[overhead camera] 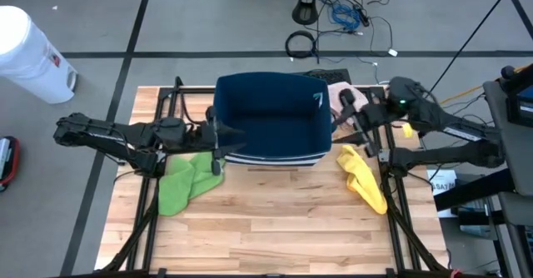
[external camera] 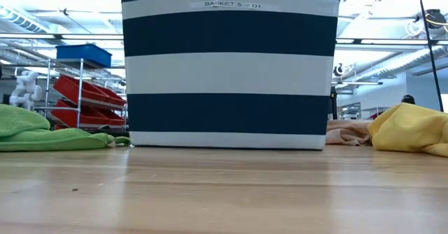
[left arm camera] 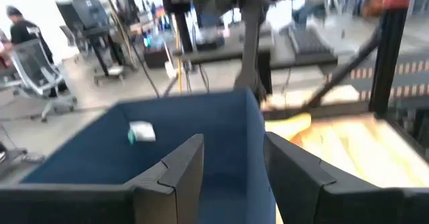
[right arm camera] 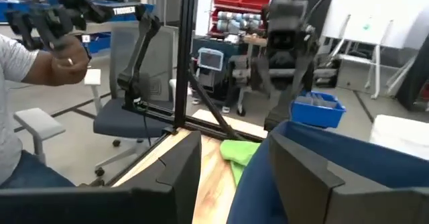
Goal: Fold towel
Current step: Fold the yellow towel
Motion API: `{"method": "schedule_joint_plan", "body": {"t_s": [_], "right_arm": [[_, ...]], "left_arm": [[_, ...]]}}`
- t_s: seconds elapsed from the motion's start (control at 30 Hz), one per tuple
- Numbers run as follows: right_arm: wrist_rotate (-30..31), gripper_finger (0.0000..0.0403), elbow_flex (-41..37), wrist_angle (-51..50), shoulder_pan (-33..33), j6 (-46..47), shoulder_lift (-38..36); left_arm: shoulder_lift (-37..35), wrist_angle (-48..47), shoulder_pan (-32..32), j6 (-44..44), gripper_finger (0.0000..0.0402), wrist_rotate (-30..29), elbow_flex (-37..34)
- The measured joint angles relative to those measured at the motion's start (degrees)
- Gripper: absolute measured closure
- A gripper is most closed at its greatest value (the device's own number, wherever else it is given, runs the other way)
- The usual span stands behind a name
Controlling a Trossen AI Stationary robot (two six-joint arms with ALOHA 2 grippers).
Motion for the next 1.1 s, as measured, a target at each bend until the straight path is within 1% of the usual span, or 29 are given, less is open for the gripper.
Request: {"method": "schedule_joint_plan", "body": {"t_s": [0.1,0.2,0.3,0.4,0.5,0.57,0.63,0.77,0.87,0.97,1.03,1.1], "right_arm": [[-0.1,0.0241,0.0,5.3,2.0,-2.1,2.4],[-0.1,0.0241,0.0,12.1,4.5,-4.4,3.9],[-0.1,0.0241,0.0,19.5,7.1,-4.9,4.2],[-0.2,0.0241,0.0,22.8,9.5,-4.1,2.7],[-0.2,0.0241,0.0,21.5,11.2,-0.8,0.3],[-0.4,0.0241,0.0,18.3,12.0,1.6,-1.8],[-1.5,0.0241,0.0,13.7,12.4,3.4,-3.6],[-1.5,0.0241,0.0,1.9,13.1,6.9,-6.1],[-1.2,0.0241,0.0,-8.0,13.5,9.7,-6.5],[2.1,0.0241,0.0,-18.6,14.5,12.0,-5.7],[4.9,0.0241,0.0,-25.8,15.4,13.3,-4.7],[6.4,0.0241,0.0,-31.6,16.3,14.6,-3.7]], "left_arm": [[0.0,6.3,-0.3,1.8,0.0239,1.9,0.0],[0.0,12.4,-2.1,6.9,0.0239,5.3,0.0],[0.0,16.7,-4.5,12.1,0.0239,6.9,0.0],[-0.1,15.3,-6.3,12.6,0.0239,9.0,0.0],[-0.1,9.7,-7.6,7.1,0.0239,12.8,0.0],[-0.2,5.6,-8.6,2.8,0.0239,15.7,0.0],[-0.2,2.0,-10.0,-1.0,0.0239,17.3,0.0],[-0.2,-2.6,-12.9,-5.5,0.0239,17.5,0.0],[-0.2,-6.4,-14.1,-8.7,0.0239,17.4,0.0],[-0.2,-11.2,-14.0,-12.1,0.0239,17.0,0.0],[0.0,-14.9,-14.0,-14.0,0.0239,15.6,0.0],[0.8,-17.7,-14.0,-15.5,0.0239,14.3,0.0]]}}
